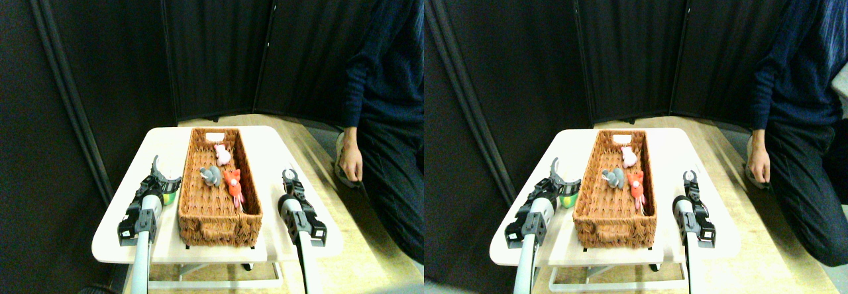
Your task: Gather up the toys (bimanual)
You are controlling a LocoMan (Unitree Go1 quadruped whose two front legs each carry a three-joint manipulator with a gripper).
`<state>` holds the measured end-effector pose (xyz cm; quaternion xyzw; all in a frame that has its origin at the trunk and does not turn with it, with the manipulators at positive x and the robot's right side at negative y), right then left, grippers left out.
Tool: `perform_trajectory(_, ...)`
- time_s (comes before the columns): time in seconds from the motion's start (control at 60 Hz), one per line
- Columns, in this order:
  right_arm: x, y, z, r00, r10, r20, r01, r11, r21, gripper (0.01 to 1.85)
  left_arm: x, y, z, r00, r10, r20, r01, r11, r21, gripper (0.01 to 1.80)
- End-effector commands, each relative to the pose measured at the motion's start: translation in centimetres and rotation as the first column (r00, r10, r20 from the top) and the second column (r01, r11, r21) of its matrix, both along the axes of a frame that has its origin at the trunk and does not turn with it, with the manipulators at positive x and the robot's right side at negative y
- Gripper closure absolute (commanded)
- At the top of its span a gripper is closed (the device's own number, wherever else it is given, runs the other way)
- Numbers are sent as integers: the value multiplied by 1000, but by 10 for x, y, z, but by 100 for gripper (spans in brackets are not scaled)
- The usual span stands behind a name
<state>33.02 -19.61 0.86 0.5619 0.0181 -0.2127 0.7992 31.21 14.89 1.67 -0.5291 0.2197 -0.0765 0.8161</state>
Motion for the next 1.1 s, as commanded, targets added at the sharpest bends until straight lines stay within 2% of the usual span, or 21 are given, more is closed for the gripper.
perform_trajectory(0.017,4,3,3,999,-8,39,7,1000,18,185,4,-3,-5,1000,6,23,-6,1000,2,104)
perform_trajectory(0.1,5,4,4,999,-1,38,0,1000,14,185,5,-3,-15,1000,23,-2,-23,999,-27,106)
perform_trajectory(0.167,6,6,4,999,-1,40,0,1000,17,185,6,-2,-21,1000,17,3,-17,999,-36,107)
perform_trajectory(0.267,7,6,3,999,5,41,-5,1000,5,185,5,-2,-30,999,48,-7,-48,999,-24,107)
perform_trajectory(0.333,7,7,3,999,5,43,-5,1000,5,185,4,-1,-33,997,70,-20,-70,997,-28,107)
perform_trajectory(0.6,9,7,1,999,-20,29,19,999,34,185,6,4,-46,996,77,-34,-79,995,-63,112)
perform_trajectory(0.7,11,7,1,999,-26,25,25,999,31,185,8,6,-50,997,80,7,-80,996,-45,119)
perform_trajectory(0.733,12,7,0,999,-23,24,23,1000,17,185,9,7,-51,995,103,11,-102,992,-70,131)
perform_trajectory(0.85,12,8,0,999,-47,20,46,999,15,185,11,8,-53,993,114,28,-112,992,-53,154)
perform_trajectory(0.867,12,8,0,999,-45,23,45,999,20,185,11,8,-53,992,118,39,-117,993,-35,161)
perform_trajectory(0.883,12,8,-1,999,-43,22,43,999,25,185,11,8,-54,992,101,78,-102,995,8,172)
perform_trajectory(0.9,12,8,-1,999,-42,22,41,999,26,185,12,9,-54,991,94,96,-98,995,29,178)
perform_trajectory(0.917,12,8,-1,999,-42,22,41,999,26,185,12,9,-54,991,94,96,-98,995,29,178)
perform_trajectory(0.933,13,8,-1,999,-40,28,39,999,28,185,12,9,-54,986,96,133,-108,990,87,180)
perform_trajectory(1.1,14,8,-2,998,-52,23,52,998,25,185,15,9,-49,985,89,147,-104,989,104,180)
